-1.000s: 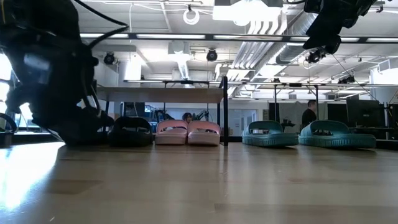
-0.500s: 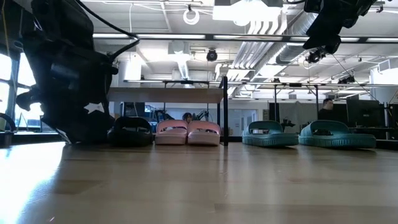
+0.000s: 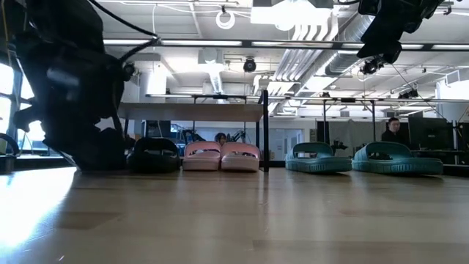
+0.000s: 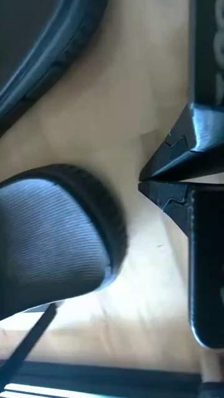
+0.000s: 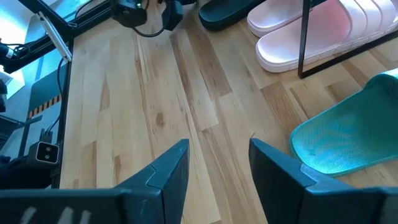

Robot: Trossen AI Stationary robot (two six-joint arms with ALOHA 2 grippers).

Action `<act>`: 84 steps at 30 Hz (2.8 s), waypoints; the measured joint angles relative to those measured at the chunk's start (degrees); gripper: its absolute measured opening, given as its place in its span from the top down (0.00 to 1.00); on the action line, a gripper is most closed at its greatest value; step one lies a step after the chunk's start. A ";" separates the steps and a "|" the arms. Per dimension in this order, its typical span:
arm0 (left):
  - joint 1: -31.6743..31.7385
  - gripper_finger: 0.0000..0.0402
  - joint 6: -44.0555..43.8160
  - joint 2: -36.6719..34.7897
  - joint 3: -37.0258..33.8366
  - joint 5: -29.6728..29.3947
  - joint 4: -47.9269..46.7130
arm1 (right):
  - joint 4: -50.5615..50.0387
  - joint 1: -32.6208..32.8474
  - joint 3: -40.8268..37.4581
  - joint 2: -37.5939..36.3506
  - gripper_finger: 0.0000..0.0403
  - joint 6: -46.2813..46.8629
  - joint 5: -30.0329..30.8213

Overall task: Pick and place slides into the shelf
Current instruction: Adjust the right black slipper under the shelf

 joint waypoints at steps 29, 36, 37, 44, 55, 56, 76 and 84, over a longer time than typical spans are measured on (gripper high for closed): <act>-15.60 1.00 7.99 -2.20 7.85 -4.80 19.97 | 0.19 0.00 -0.17 0.01 0.61 -1.46 -0.47; -8.23 1.00 8.60 2.11 7.89 -4.43 19.97 | 0.35 0.00 -0.20 0.08 0.61 -1.03 -0.48; -7.46 1.00 8.64 2.19 7.89 -4.44 20.06 | 0.35 0.00 -0.20 0.19 0.61 -1.01 -0.48; -2.54 1.00 12.99 2.22 7.89 -3.87 19.65 | 0.40 0.00 -0.23 0.66 0.61 -1.01 -0.50; 4.65 1.00 20.44 2.22 7.93 -0.42 19.67 | 0.40 0.00 -0.24 1.49 0.61 -1.03 -0.55; 4.94 1.00 20.70 2.22 7.93 -0.50 19.65 | 0.40 0.00 -0.24 1.51 0.61 -1.03 -0.55; 13.37 1.00 27.53 2.22 7.93 -3.10 19.67 | 0.40 0.00 -0.24 1.50 0.61 -0.85 -0.55; 15.15 1.00 29.05 2.22 7.93 -2.80 19.80 | 0.40 0.00 -0.24 1.50 0.61 -0.85 -0.57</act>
